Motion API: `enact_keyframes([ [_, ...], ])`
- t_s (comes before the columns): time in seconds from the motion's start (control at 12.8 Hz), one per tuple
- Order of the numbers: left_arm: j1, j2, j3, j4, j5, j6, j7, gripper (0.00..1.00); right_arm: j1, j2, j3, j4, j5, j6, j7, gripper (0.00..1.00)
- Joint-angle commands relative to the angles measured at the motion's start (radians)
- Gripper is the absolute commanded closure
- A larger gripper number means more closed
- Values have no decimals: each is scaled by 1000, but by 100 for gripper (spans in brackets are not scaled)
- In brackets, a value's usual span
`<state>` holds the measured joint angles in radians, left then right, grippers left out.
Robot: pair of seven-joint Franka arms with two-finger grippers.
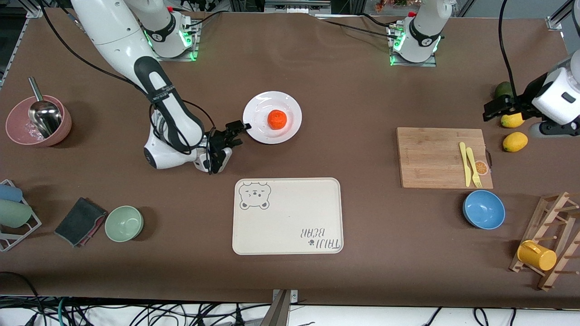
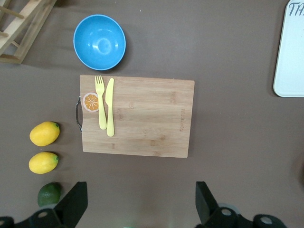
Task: Place orange and plate with both arms
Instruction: 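Grip the plate rim with the right gripper and slide it onto the tray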
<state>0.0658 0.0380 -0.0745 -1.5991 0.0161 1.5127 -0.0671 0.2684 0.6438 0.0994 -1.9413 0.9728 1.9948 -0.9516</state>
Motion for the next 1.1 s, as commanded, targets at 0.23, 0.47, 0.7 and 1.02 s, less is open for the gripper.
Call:
enact_keyframes([
  [0.23, -1, -13, 9, 31, -21, -22, 85, 0, 5, -47, 71, -80, 23, 129, -24, 31],
  [0.47, 2, 2, 13, 30, -21, -23, 96, 0, 14, -47, 79, -94, 21, 153, -42, 69],
  [0.7, 2, 8, 13, 28, -21, -23, 96, 0, 15, -44, 79, -96, 18, 151, -91, 95],
  [1.02, 3, 11, 18, 30, -24, -20, 98, 0, 12, -47, 75, -90, 18, 140, -98, 100],
])
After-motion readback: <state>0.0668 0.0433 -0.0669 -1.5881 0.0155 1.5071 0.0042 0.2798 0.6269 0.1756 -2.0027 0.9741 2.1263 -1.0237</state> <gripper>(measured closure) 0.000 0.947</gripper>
